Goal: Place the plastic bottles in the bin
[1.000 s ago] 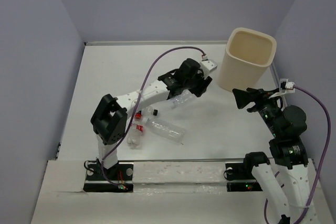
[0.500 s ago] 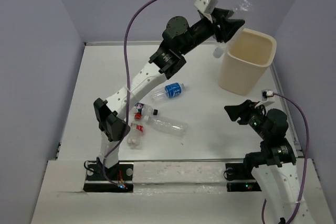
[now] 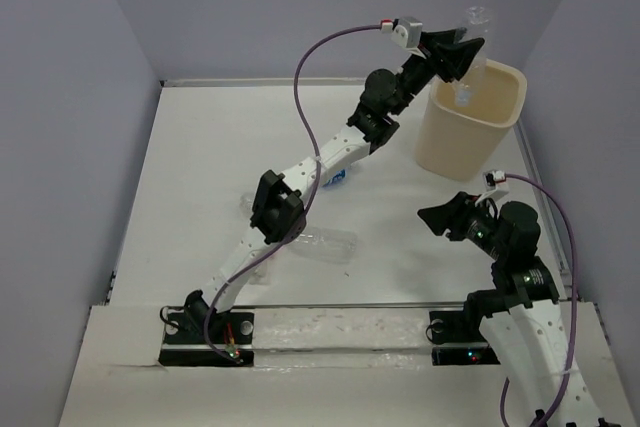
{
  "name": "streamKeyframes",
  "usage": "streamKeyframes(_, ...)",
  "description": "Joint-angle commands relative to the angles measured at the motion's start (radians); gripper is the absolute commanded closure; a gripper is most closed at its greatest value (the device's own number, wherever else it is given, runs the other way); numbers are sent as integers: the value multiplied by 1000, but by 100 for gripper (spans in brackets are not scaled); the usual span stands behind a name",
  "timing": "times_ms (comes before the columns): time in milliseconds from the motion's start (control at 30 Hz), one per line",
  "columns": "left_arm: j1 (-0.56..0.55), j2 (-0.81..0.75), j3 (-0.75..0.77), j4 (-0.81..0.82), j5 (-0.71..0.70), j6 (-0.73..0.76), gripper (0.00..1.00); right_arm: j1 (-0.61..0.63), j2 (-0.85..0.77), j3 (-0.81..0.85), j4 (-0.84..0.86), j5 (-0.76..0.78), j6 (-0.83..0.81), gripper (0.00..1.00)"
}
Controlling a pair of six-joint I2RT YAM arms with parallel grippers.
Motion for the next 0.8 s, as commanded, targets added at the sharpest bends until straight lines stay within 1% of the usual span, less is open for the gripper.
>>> streamKeyframes(0,4,45,53,239,-90,-54,57,-5,10,-9,76,-73,-17,41)
streamKeyframes(33,2,59,54,241,-94,-51,57,-5,13,-11,81,-81,-20,41)
streamKeyframes(67,2,70,54,234,-96,-44,52,-5,16,-12,93,-84,-18,41)
streamKeyframes(100,2,79,48,227,-91,-39,37,-5,24,-17,107,-87,-21,41)
streamKeyframes(133,2,78,40,221,-87,-33,26,-5,29,-20,113,-91,-21,41)
streamKeyframes(167,2,73,31,218,-82,-27,11,-5,33,-23,119,-93,-20,40)
streamKeyframes(200,2,60,14,211,-68,-13,1,-5,47,-25,125,-95,-21,39)
streamKeyframes(267,2,38,1,189,-53,7,1,-5,64,-32,154,-101,-20,38)
streamKeyframes(333,2,-5,-22,163,-38,39,1,-5,89,-29,176,-145,-15,33)
streamKeyframes(367,2,-17,-20,148,-31,53,1,4,108,-22,191,-151,-12,30)
streamKeyframes(400,4,-46,-7,102,-18,68,1,4,116,-18,201,-148,-14,26)
streamKeyframes(467,7,-94,-25,53,8,103,1,16,136,-14,213,-150,-14,22)
streamKeyframes(500,13,-162,-91,13,49,111,1,50,164,-6,222,-145,-15,18)
streamKeyframes(567,25,-258,-201,-10,85,120,1,94,196,3,242,-116,-20,16)
streamKeyframes(600,27,-358,-261,-33,103,129,1,161,229,12,253,-93,-20,15)
streamKeyframes(633,33,-413,-373,-84,99,152,1,256,251,17,282,-34,-26,14)
streamKeyframes(667,36,-462,-432,-110,88,166,1,257,274,26,293,5,-34,14)
streamKeyframes(700,37,-564,-482,-134,64,179,1,356,303,40,305,48,-41,14)
streamKeyframes(733,42,-615,-594,-159,47,186,1,399,372,72,328,126,-52,13)
streamKeyframes(767,45,-663,-651,-182,32,191,1,432,410,89,343,157,-55,13)
